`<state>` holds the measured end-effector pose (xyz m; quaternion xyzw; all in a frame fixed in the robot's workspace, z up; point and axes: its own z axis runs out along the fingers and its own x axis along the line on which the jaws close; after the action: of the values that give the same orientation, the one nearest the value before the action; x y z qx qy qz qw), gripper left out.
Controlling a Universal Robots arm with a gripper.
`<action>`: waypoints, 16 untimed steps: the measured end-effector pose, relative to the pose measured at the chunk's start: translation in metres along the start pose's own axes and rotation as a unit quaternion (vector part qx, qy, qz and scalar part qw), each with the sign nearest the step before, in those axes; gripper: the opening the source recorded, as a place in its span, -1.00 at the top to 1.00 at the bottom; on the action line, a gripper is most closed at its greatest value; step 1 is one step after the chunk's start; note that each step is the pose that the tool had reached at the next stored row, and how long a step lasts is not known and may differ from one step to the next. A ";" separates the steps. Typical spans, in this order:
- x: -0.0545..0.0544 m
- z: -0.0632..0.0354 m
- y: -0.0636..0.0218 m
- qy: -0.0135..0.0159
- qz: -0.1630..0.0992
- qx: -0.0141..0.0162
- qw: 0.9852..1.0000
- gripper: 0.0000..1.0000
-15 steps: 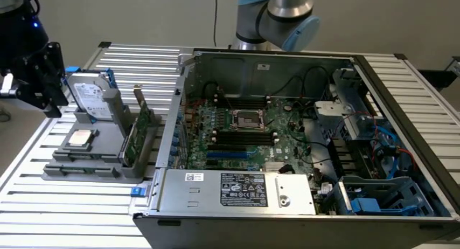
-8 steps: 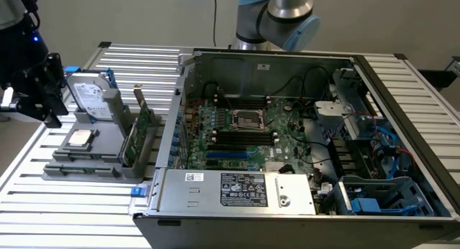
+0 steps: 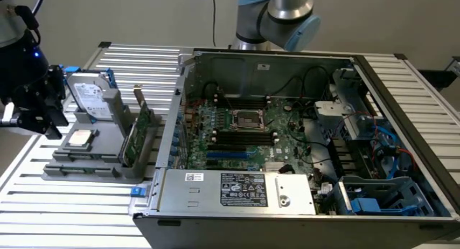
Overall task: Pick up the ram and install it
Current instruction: 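Pick up the ram and move it above insertion slot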
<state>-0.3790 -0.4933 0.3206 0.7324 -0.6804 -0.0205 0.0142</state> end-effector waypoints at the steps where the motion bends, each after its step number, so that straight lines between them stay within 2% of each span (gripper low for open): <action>1: 0.001 0.0018 0.0000 0.000 0.000 0.000 1.000 0.27; 16: 0.002 0.0291 -0.0006 0.000 0.000 0.000 1.000 0.27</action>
<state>-0.3797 -0.4949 0.2915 0.7324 -0.6804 -0.0205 0.0143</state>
